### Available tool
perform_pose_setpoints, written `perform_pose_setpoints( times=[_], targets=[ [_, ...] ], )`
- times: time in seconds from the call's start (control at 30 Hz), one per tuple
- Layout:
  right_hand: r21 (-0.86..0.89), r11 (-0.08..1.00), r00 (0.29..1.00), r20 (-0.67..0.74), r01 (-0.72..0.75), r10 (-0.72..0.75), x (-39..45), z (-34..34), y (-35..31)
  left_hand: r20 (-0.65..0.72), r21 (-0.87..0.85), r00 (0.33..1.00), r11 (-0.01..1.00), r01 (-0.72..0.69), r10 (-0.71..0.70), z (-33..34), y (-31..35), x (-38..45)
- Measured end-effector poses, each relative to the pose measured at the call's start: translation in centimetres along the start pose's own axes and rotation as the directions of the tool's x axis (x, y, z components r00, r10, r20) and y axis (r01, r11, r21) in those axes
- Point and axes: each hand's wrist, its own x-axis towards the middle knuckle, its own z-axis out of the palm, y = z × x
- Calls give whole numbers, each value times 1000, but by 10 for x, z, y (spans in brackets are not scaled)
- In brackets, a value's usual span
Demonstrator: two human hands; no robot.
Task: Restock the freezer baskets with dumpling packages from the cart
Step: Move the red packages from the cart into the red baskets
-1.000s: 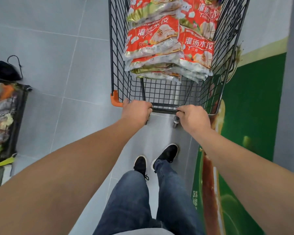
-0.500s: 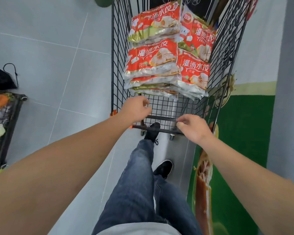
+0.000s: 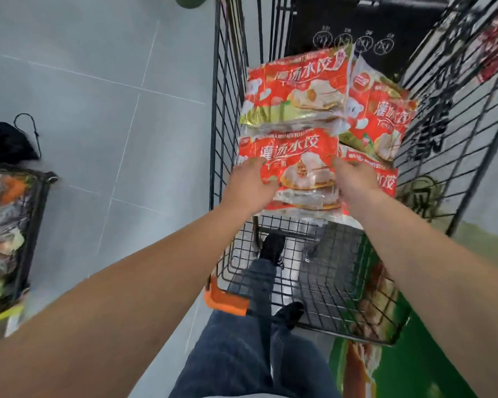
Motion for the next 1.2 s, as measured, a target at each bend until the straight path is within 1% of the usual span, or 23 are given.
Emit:
perform_pose_setpoints(
  times=[0.07,0.13,0.2,0.27,0.3,0.33,0.37,0.4,0.47,0.5,0.53,0.57,0.63,0.67,0.77,0.87,0.93,1.07,1.1,1.17,1.2],
  targets=[
    [4,999,999,-5,-41,41,10,7,-3,68,5,998,1000,7,-7,9,1,4],
    [-4,999,998,-37,-44,44,17,10,-2,87,-84,996,996,17,-10,16,2,5],
    [4,998,995,-67,-68,68,17,3,1,42,-147,999,989,1,5,20,1,6],
    [0,995,990,-102,-96,96,10,-8,11,-44,-141,999,990,-1,-5,20,-3,7],
    [-2,993,984,-129,-120,119,8,-18,17,-82,-136,996,990,18,-30,20,-4,11],
    [7,991,979,-152,-136,136,7,-25,21,-93,-135,993,989,67,-79,19,-4,16],
    [19,988,974,-164,-155,156,6,-31,27,-82,-140,986,981,134,-147,20,-7,21],
    [29,985,969,-176,-172,174,8,-35,32,-41,-149,974,965,215,-223,23,-8,27],
    [38,983,966,-183,-178,181,10,-39,37,67,-187,932,913,363,-357,26,-10,39],
    [40,983,965,-186,-179,183,10,-40,37,111,-221,910,882,415,-400,29,-12,43],
    [37,984,965,-189,-176,179,12,-41,38,140,-295,889,839,458,-436,29,-13,47],
    [40,985,966,-196,-166,171,12,-43,38,172,-398,869,774,492,-464,29,-14,49],
    [49,990,970,-198,-132,139,5,-49,37,265,-584,829,602,545,-493,25,-15,46],
    [59,992,970,-212,-107,118,-2,-54,36,295,-627,828,557,544,-477,24,-14,43],
    [78,997,963,-268,-18,39,-27,-74,33,336,-677,851,524,517,-404,21,-1,30],
    [86,996,953,-302,16,11,-56,-100,44,355,-691,888,557,460,-293,23,19,14],
    [145,989,939,-343,26,26,-75,-119,60,379,-688,899,583,433,-219,24,38,0],
    [214,974,908,-418,69,28,-115,-149,93,425,-701,900,593,395,-97,23,64,-26],
    [231,969,894,-447,85,29,-127,-158,102,443,-706,895,598,380,-46,23,70,-34],
    [286,948,863,-504,136,29,-154,-177,125,488,-712,870,609,350,69,26,85,-55],
    [311,938,852,-523,153,34,-164,-184,137,517,-707,849,610,357,103,27,91,-64]
  ],
)
